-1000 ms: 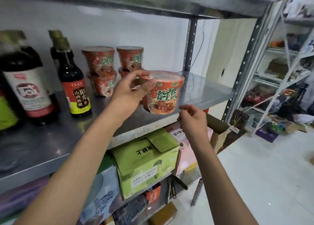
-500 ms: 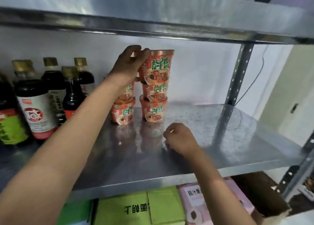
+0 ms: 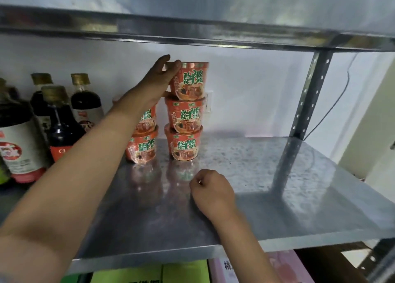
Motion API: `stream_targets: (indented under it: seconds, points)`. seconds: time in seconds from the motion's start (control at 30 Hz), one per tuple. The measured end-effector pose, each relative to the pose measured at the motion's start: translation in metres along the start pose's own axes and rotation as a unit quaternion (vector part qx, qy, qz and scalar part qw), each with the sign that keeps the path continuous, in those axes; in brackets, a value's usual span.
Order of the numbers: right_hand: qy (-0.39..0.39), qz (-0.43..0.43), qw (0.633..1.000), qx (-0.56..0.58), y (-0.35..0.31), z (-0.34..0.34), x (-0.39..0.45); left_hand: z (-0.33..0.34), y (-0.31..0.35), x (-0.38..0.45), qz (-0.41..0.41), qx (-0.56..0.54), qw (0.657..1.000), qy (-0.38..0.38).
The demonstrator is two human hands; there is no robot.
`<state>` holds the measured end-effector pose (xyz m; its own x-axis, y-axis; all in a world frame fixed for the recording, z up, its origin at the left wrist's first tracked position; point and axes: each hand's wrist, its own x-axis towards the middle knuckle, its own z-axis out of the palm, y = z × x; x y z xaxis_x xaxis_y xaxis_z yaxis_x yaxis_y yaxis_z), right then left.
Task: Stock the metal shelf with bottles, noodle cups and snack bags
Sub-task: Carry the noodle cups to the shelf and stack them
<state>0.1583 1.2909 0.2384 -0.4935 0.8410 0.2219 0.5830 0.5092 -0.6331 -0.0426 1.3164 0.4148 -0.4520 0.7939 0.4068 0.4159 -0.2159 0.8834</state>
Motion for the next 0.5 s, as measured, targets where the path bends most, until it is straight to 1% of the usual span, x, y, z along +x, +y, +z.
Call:
stream_targets:
  seconds: [0.23,0.3,0.4,0.47,0.5]
  points:
    - [0.005,0.010,0.999,0.031,0.001,-0.001,0.000,0.003,-0.008,-0.008,0.029,0.076,0.995,0.054]
    - [0.009,0.011,0.999,0.039,0.003,-0.001,-0.001,0.003,-0.009,-0.019,0.045,0.091,0.991,0.085]
    - [0.010,0.016,0.998,0.066,0.004,0.000,0.001,0.007,-0.014,-0.042,0.084,0.091,0.980,0.157]
    - [0.018,0.023,0.995,0.099,0.005,-0.001,0.000,0.013,-0.018,-0.065,0.140,0.069,0.969,0.192]
    - [0.027,0.024,0.993,0.117,0.005,-0.002,0.000,0.016,-0.019,-0.077,0.169,0.060,0.964,0.197]
